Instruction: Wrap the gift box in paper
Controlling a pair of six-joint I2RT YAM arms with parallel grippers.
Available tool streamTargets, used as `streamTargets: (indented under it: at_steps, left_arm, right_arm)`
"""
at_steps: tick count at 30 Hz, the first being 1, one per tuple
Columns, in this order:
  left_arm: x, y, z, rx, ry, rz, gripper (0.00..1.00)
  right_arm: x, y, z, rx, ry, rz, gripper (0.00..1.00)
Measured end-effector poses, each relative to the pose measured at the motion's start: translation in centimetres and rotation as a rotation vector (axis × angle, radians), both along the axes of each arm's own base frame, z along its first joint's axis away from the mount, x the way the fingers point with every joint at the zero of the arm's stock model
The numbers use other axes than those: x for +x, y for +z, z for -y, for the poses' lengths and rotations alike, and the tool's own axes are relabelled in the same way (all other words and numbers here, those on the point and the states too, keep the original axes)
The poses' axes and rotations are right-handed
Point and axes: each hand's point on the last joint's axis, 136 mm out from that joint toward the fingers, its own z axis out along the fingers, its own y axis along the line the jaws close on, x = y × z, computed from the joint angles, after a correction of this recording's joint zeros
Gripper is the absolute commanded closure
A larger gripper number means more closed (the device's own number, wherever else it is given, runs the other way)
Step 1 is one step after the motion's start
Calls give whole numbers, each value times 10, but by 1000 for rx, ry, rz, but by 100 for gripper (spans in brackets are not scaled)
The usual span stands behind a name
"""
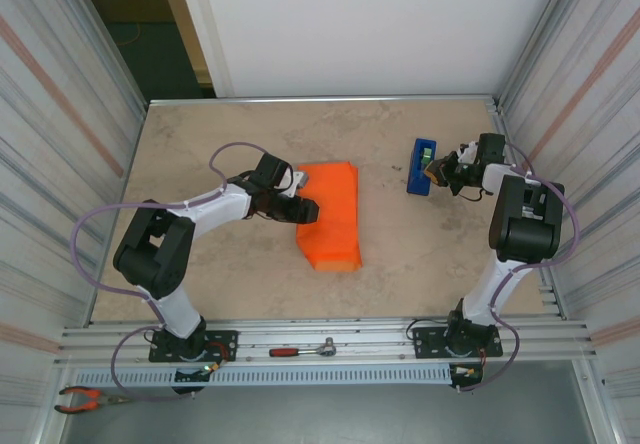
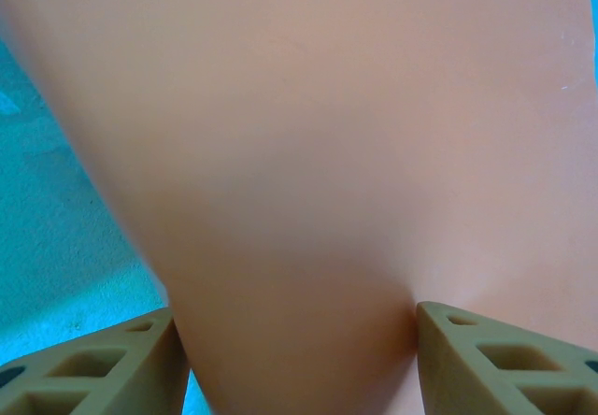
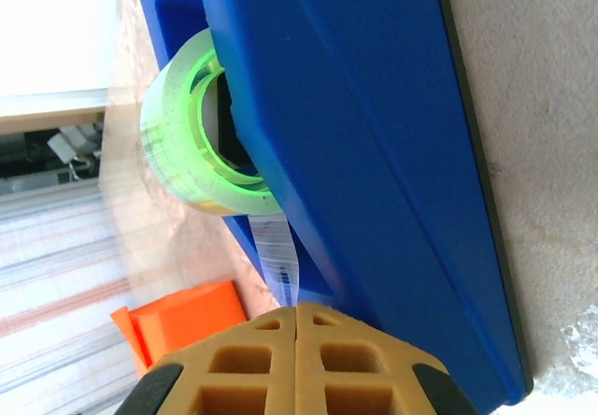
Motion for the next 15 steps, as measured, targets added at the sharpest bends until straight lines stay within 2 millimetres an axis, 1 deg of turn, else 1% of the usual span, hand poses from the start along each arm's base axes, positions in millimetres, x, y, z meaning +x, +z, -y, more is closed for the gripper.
streamTargets:
  at_steps: [6,9,15]
  left_arm:
    - [0,0,0,1,-2,1,40]
    - [0,0,0,1,-2,1,40]
    - [0,0,0,1,-2,0,40]
  right_arm:
    - [0,5,0,12,-14,13,100]
    - [-3,15,-2,20,-23,29,100]
    - [-17,33,-11,41,-36,43,100]
